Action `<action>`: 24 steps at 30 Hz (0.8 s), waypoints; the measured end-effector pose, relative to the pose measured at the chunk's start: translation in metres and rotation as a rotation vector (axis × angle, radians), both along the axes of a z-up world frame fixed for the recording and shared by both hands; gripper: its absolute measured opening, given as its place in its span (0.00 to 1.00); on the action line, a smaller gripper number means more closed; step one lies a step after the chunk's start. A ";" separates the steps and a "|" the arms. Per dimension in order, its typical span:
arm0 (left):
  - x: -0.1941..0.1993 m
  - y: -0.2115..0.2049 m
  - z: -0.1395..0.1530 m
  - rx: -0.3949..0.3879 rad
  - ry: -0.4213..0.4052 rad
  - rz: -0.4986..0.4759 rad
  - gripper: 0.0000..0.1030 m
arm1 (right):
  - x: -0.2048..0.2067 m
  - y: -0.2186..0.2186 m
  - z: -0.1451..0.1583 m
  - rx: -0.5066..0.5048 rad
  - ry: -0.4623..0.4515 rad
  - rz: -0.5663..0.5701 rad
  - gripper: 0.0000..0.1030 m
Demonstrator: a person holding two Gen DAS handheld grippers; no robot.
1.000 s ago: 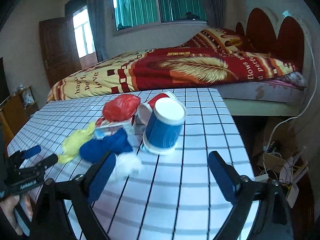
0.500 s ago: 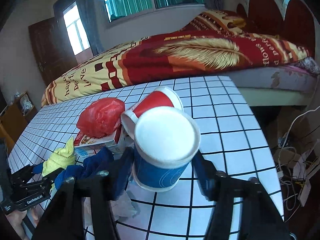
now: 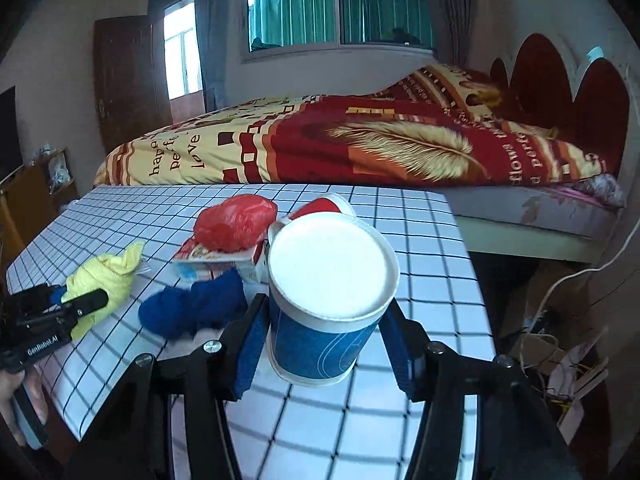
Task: Collect trash
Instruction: 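Carry the paper cup and yellow cloth over the black bin with both tools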
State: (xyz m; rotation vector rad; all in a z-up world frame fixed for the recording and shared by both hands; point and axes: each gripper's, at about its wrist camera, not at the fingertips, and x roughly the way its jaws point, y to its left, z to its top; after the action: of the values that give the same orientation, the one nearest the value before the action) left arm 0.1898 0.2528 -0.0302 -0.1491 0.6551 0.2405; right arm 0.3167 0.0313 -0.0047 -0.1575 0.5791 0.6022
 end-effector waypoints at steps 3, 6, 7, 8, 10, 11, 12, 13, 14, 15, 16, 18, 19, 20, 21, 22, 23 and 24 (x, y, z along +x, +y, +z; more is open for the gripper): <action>-0.009 -0.014 0.003 0.008 -0.008 -0.013 0.36 | -0.016 -0.019 0.004 0.008 -0.006 -0.003 0.56; -0.018 -0.031 0.006 0.003 -0.018 -0.038 0.36 | -0.032 -0.037 0.010 0.013 -0.023 -0.013 0.55; -0.022 -0.035 0.007 0.006 -0.020 -0.042 0.36 | -0.035 -0.042 0.012 0.019 -0.023 -0.015 0.56; -0.026 -0.041 0.009 0.004 -0.025 -0.051 0.36 | -0.041 -0.049 0.014 0.025 -0.024 -0.019 0.56; -0.034 -0.052 0.012 0.002 -0.033 -0.068 0.36 | -0.053 -0.062 0.019 0.027 -0.039 -0.026 0.56; -0.038 -0.059 0.013 0.005 -0.035 -0.079 0.36 | -0.059 -0.069 0.021 0.030 -0.043 -0.029 0.56; -0.041 -0.065 0.014 0.006 -0.038 -0.088 0.36 | -0.067 -0.078 0.024 0.031 -0.051 -0.035 0.55; -0.045 -0.073 0.015 0.004 -0.039 -0.103 0.36 | -0.073 -0.086 0.025 0.030 -0.057 -0.041 0.55; -0.048 -0.079 0.015 0.004 -0.040 -0.112 0.36 | -0.080 -0.095 0.026 0.030 -0.061 -0.049 0.56; -0.049 -0.086 0.015 0.002 -0.041 -0.127 0.36 | -0.084 -0.102 0.026 0.032 -0.062 -0.054 0.56; -0.051 -0.093 0.014 -0.001 -0.042 -0.138 0.36 | -0.090 -0.109 0.026 0.034 -0.063 -0.061 0.56; -0.053 -0.104 0.014 -0.008 -0.042 -0.159 0.36 | -0.101 -0.126 0.026 0.032 -0.066 -0.075 0.55; -0.054 -0.112 0.014 -0.013 -0.042 -0.177 0.36 | -0.106 -0.133 0.026 0.032 -0.067 -0.081 0.55; -0.055 -0.118 0.014 -0.015 -0.043 -0.188 0.36 | -0.112 -0.144 0.025 0.032 -0.070 -0.092 0.56; -0.055 -0.125 0.015 -0.018 -0.044 -0.204 0.36 | -0.116 -0.151 0.025 0.031 -0.070 -0.099 0.56; -0.056 -0.133 0.015 -0.020 -0.043 -0.219 0.36 | -0.120 -0.158 0.025 0.027 -0.070 -0.107 0.56; -0.056 -0.139 0.016 -0.019 -0.043 -0.234 0.36 | -0.125 -0.167 0.024 0.023 -0.073 -0.120 0.56; -0.056 -0.147 0.016 -0.017 -0.045 -0.249 0.36 | -0.128 -0.174 0.023 0.017 -0.076 -0.129 0.56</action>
State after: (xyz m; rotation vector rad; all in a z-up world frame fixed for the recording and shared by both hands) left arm 0.1334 0.1062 -0.0139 -0.0880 0.6250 -0.0083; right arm 0.1886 -0.1429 0.0181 -0.1252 0.5065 0.4742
